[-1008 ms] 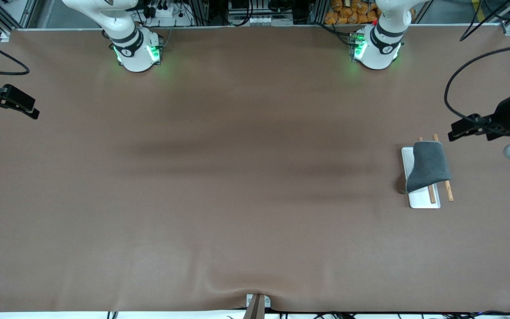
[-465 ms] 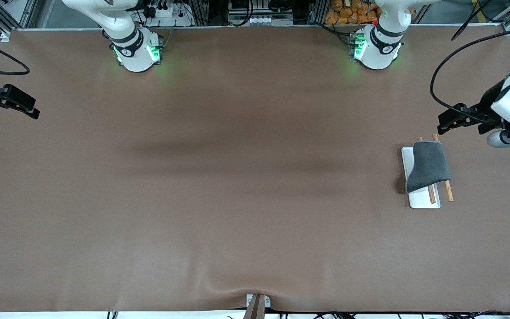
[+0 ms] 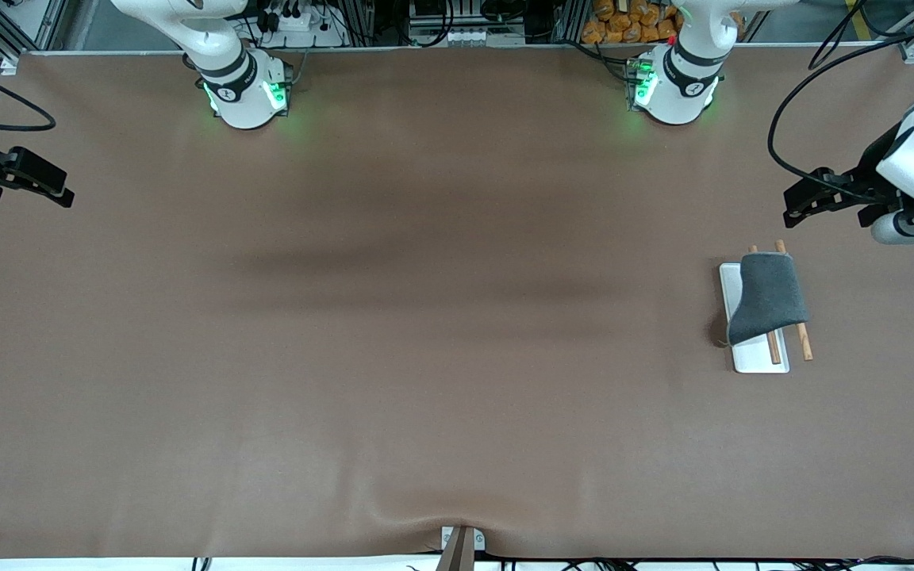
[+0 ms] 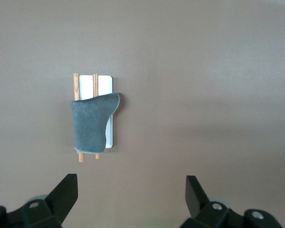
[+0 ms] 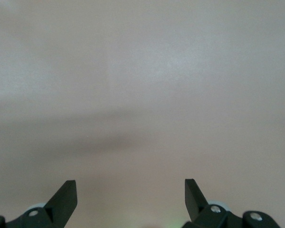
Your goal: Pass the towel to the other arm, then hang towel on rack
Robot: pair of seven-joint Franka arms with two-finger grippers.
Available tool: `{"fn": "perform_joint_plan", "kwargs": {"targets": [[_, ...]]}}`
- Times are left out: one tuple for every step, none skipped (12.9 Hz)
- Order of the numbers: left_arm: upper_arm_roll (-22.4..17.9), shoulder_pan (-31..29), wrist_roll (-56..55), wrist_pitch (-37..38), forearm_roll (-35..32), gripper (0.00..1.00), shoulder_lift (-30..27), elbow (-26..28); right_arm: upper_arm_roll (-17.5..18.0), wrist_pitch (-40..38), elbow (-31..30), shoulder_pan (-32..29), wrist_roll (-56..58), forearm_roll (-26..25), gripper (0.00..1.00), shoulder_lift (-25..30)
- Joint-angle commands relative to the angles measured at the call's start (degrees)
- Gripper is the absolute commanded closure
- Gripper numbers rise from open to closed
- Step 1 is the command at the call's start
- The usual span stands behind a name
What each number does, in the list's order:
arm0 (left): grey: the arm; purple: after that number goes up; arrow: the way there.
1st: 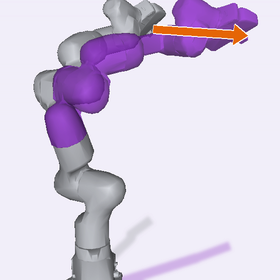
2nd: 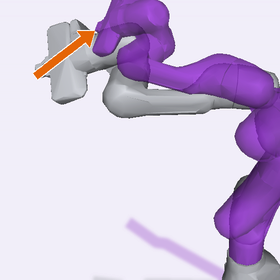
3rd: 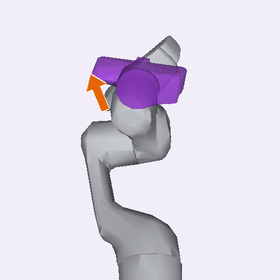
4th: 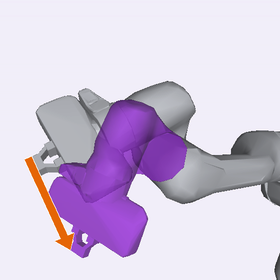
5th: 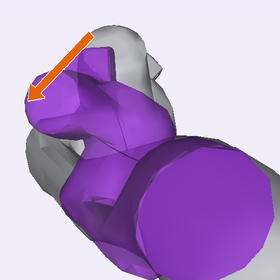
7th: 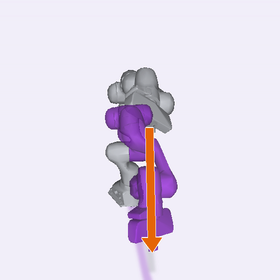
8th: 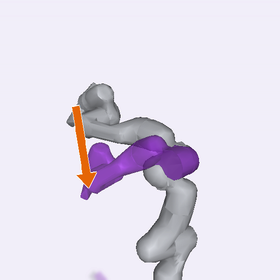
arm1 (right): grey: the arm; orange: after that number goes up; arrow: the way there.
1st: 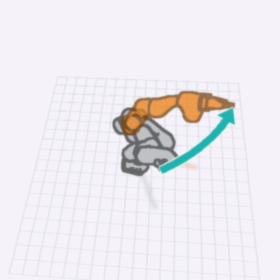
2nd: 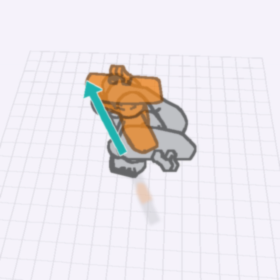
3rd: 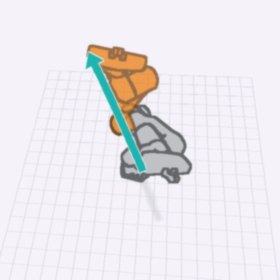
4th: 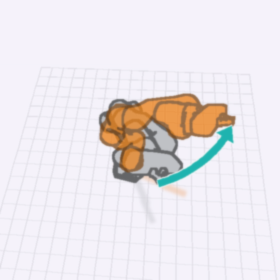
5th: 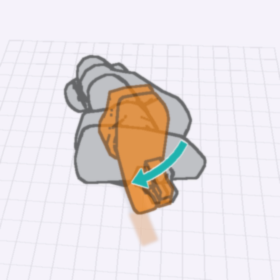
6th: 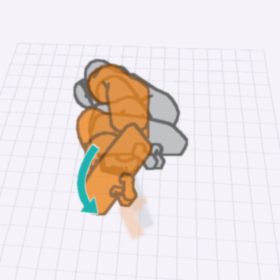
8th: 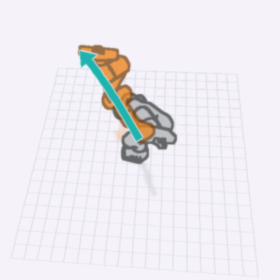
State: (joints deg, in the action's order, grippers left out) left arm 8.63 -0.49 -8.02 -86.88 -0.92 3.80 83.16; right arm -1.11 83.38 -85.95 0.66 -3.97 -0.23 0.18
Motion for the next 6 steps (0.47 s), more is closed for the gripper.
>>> {"fn": "perform_joint_plan", "kwargs": {"targets": [[-1.34,0.58,-0.51,-0.04,-0.31,0.0,-3.35,2.79,0.67,-0.94,1.31,-0.48,0.19,-0.92,0.0,-0.44],[-1.69,0.58,-0.42,-0.04,-0.31,0.0,-4.05,3.84,0.67,-0.77,1.31,-0.57,0.19,-0.92,0.0,-0.53],[-1.87,0.58,-0.51,-0.13,-0.22,0.0,-5.1,4.99,0.67,-0.68,1.31,-0.66,0.1,-0.92,0.0,-0.53],[-1.95,0.67,-0.51,-0.22,-0.22,0.0,-5.64,5.52,0.67,-0.59,1.31,-0.66,0.1,-0.92,0.0,-0.62],[-1.95,0.67,-0.51,-0.22,-0.22,0.0,-5.9,5.87,0.67,-0.59,1.31,-0.75,0.1,-0.92,0.0,-0.62],[-1.95,0.58,-0.51,-0.22,-0.22,0.0,-6.25,6.4,0.67,-0.5,1.31,-0.75,0.1,-0.92,0.0,-0.62]]}}
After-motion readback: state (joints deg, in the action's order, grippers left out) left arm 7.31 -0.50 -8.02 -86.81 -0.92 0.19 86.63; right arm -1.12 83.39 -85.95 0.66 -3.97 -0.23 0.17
